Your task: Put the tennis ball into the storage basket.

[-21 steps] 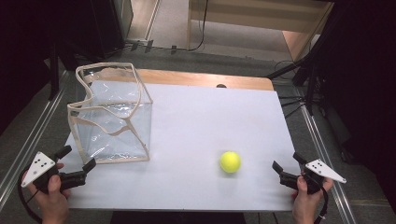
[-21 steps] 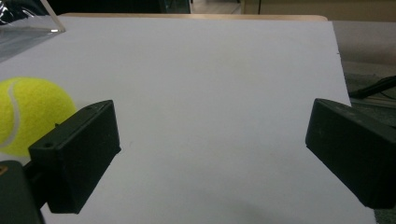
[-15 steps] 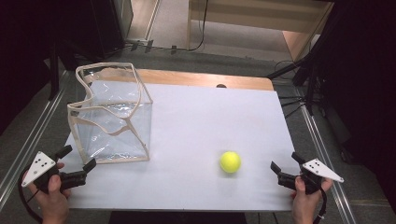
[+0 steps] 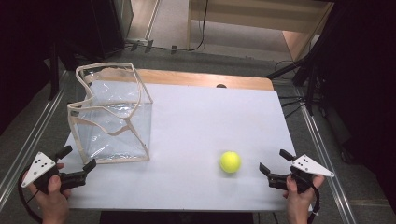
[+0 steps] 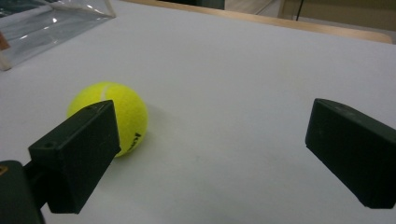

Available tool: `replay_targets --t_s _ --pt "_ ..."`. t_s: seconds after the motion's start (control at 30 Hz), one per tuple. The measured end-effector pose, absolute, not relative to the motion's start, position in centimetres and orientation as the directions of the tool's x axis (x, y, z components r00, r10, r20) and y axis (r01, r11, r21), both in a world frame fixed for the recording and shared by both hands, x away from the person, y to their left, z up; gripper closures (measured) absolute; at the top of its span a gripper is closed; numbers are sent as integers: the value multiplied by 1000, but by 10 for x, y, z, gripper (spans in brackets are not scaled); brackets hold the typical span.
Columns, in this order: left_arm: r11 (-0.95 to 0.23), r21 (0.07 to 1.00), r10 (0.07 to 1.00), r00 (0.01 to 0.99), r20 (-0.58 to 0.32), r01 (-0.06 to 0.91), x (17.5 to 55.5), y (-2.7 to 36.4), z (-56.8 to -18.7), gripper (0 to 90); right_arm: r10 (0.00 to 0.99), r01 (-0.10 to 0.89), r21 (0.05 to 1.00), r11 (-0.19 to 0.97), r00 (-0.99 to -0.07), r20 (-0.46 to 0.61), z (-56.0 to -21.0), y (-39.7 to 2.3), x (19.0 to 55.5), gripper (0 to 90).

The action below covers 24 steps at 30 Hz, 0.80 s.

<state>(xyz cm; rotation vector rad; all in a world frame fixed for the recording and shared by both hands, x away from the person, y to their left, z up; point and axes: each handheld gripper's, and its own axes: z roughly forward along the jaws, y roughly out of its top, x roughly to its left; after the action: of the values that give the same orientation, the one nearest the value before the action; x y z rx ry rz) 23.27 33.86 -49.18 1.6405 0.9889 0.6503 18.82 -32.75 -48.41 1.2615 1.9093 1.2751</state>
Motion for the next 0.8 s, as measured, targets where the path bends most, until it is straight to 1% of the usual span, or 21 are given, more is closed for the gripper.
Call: replay_targets --t_s 0.23,0.5,0.8 --pt "-97 955 859 508 -62 280 233 337 -492 0 858 436 876 206 -510 52 -473 -300 196 21" --pt "-104 954 858 510 -57 281 233 337 -492 0 817 436 855 282 -576 25 -467 -276 205 21" --pt "-105 954 857 513 -56 280 233 336 -492 0 777 448 819 358 -630 4 -466 -250 216 21"
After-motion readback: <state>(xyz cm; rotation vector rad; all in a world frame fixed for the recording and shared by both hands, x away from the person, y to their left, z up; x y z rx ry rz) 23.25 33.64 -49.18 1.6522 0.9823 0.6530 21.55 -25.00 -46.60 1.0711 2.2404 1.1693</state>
